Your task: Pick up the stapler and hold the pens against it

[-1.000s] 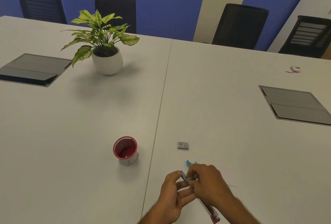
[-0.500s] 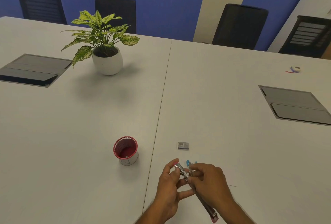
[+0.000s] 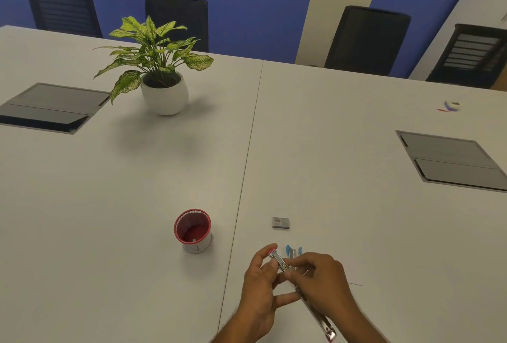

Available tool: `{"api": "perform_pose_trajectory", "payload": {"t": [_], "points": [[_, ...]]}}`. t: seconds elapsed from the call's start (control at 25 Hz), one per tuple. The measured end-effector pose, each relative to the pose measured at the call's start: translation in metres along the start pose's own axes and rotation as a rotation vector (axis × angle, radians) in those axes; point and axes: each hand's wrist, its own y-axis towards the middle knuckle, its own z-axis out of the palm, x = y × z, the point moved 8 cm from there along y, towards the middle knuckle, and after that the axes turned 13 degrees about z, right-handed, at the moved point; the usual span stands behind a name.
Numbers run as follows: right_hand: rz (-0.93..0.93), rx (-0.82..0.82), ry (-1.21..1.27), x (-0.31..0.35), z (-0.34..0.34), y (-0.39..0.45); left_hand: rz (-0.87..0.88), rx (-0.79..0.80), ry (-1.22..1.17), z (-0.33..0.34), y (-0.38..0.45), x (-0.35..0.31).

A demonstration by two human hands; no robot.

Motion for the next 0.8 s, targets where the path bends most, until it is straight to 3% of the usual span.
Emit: {"api": "perform_pose_trajectory", "payload": {"t": [0.28, 0.52, 0.68, 0.8], "points": [[0.067, 0.198, -0.225, -0.029, 0.010, -0.011, 0.048, -0.122, -0.018, -0.016, 0.010, -0.011], [-0.029, 0.010, -0.023, -0.024, -0.010, -0.009, 0.075, -0.175, -0.002, -0.026, 0.011, -0.015], [-0.107, -0.087, 0.153, -0.007, -0.019, -0.013, 0.070, -0.116, 0.108, -0.022, 0.008, -0.013], [-0.131, -0.069, 0.209, 0.002, -0.012, -0.013, 0.054, -0.032, 0.163, -0.010, 0.003, -0.011]]}}
